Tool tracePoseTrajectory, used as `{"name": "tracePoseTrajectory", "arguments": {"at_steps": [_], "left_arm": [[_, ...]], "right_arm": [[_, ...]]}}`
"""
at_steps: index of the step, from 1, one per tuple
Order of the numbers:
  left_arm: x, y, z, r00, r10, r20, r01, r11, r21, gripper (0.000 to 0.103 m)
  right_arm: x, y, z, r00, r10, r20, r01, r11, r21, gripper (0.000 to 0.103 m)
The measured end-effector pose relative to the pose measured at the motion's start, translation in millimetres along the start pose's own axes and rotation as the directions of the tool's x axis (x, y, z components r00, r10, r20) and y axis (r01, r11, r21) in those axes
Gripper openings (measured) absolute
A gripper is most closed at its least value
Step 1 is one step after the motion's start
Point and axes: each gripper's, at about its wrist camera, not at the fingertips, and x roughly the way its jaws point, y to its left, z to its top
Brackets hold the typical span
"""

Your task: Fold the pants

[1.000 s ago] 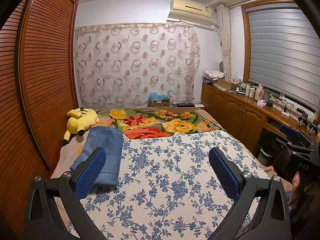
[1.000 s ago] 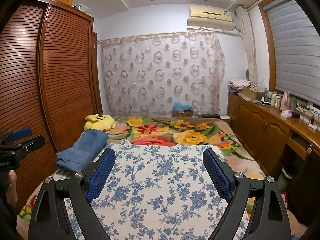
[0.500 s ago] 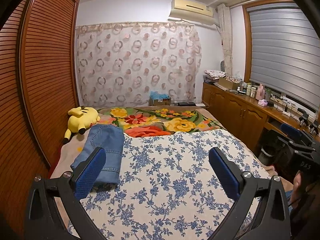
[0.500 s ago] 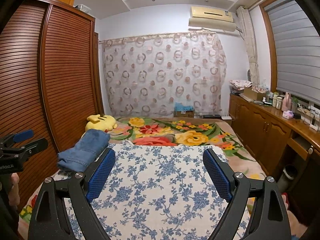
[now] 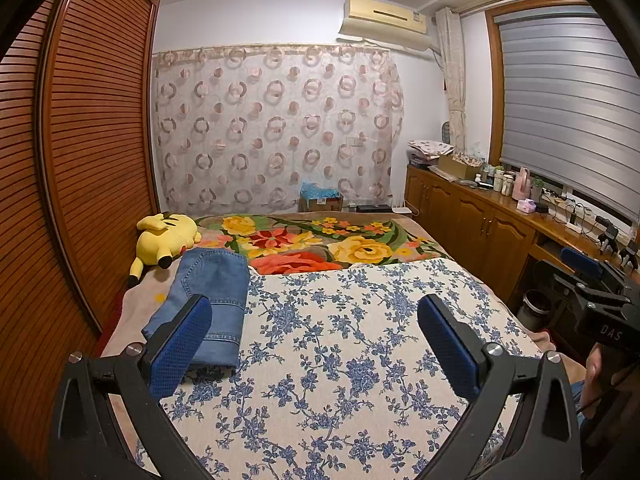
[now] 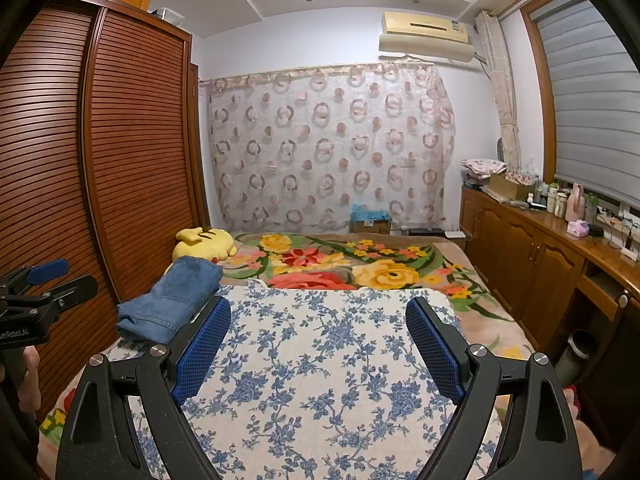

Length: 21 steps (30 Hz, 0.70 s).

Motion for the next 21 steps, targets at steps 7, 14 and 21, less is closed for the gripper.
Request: {"name": "tracePoseTrajectory", "arguments": {"at_steps": [7, 14, 21], "left_arm": [[0.0, 0.4, 0.2, 1.000, -0.001, 0.000, 0.001, 1.000, -0.001, 0.103], [0.0, 0.8, 0.2, 1.000, -0.001, 0.000, 0.001, 1.000, 0.000, 0.103], [-0.2, 0.8, 0.5, 1.000, -0.002, -0.001, 0.002, 1.000, 0.000, 0.103]], "right_arm": [[0.4, -0.9, 0.7, 1.000, 0.000, -0.001, 0.000, 1.000, 0.001, 0.090], [0.5, -0.8, 0.7, 1.000, 0.001, -0.002, -0.001, 1.000, -0.001, 0.090], [0.6, -0.9, -0.4, 1.000, 0.000, 0.000, 0.000, 1.000, -0.003, 0.090]]}}
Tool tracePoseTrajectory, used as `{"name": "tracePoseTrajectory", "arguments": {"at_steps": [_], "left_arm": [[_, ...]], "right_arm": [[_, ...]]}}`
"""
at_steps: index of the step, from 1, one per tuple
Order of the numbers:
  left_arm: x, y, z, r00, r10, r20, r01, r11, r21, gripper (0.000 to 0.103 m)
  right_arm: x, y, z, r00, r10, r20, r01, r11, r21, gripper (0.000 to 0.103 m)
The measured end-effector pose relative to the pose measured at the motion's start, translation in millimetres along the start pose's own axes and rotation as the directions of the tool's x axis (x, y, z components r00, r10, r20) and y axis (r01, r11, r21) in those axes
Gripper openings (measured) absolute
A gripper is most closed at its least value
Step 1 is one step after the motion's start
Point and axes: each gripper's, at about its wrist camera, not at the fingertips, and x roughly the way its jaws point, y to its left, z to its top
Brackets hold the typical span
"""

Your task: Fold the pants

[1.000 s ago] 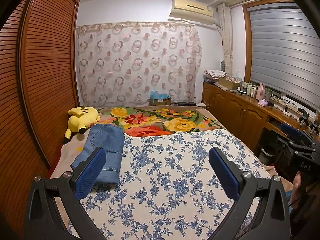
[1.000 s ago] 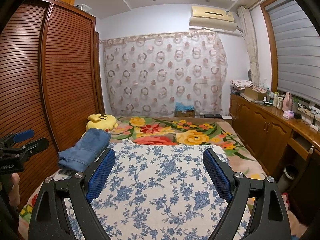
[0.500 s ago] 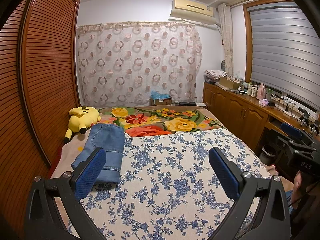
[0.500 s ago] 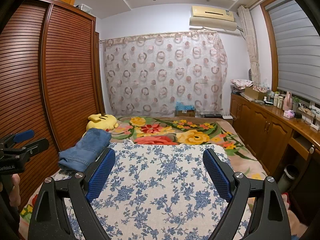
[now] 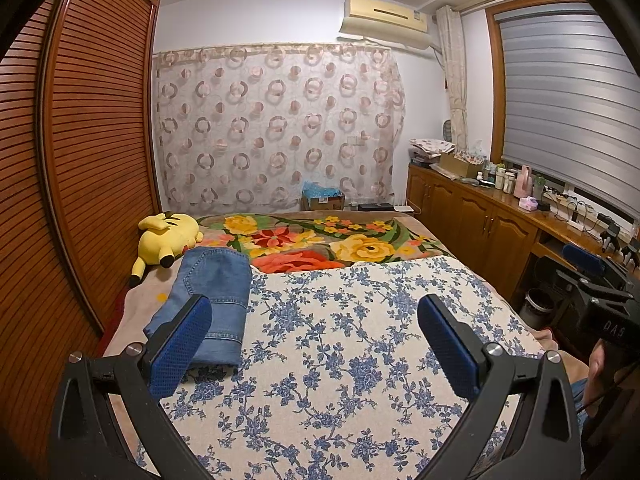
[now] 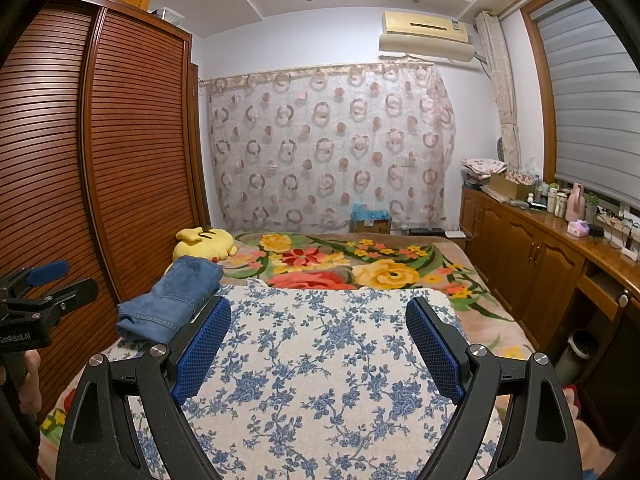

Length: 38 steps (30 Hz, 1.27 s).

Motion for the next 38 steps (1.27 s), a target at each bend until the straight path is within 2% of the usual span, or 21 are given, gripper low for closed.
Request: {"name": "tracePoseTrajectory", "arguments": {"at_steps": [38], "left_arm": [[0.2, -0.6, 0.4, 1.000, 0.001, 0.000, -0.001, 1.000, 0.000, 0.103]], "right_arm": [[2.4, 1.0, 0.0, 1.000, -0.001, 0.000, 0.001, 1.000, 0.001, 0.090]]}}
